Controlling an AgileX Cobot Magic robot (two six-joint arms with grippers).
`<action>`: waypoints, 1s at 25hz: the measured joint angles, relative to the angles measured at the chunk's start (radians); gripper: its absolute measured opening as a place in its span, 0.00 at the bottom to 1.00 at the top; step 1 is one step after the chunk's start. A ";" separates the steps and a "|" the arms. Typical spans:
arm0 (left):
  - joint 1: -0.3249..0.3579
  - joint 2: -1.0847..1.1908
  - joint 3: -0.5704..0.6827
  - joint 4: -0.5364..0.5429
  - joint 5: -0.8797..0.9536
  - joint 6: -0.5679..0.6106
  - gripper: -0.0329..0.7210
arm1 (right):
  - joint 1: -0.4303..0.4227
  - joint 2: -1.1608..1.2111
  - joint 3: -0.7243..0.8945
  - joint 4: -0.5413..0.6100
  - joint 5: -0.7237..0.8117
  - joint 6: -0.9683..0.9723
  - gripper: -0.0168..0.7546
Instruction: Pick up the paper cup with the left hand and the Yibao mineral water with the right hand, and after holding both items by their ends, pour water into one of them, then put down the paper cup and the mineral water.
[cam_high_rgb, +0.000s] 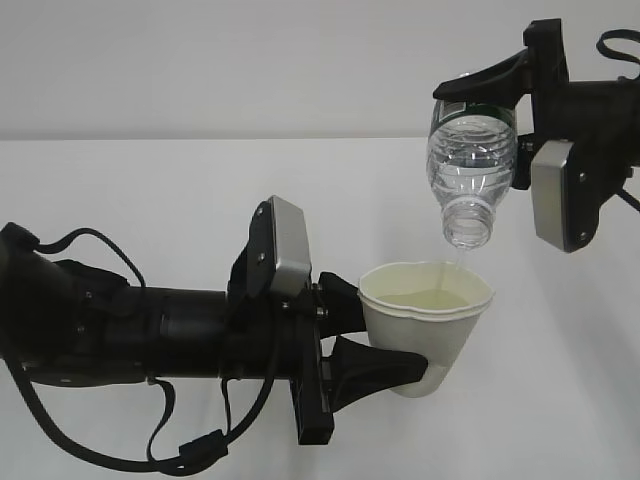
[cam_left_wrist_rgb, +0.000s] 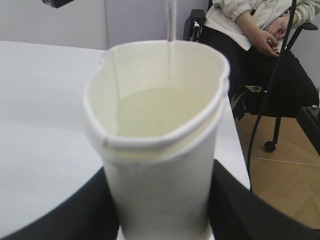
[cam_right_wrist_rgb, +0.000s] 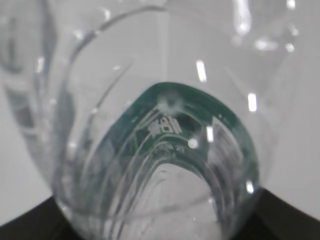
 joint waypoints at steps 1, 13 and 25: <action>0.000 0.000 0.000 0.000 0.000 0.000 0.54 | 0.000 0.000 0.000 0.000 0.000 0.000 0.63; 0.000 0.001 0.000 0.000 0.002 0.000 0.54 | 0.000 0.000 0.000 0.000 -0.002 0.049 0.62; 0.000 0.001 0.000 0.000 0.002 0.008 0.54 | 0.000 0.000 0.000 0.000 -0.002 0.099 0.62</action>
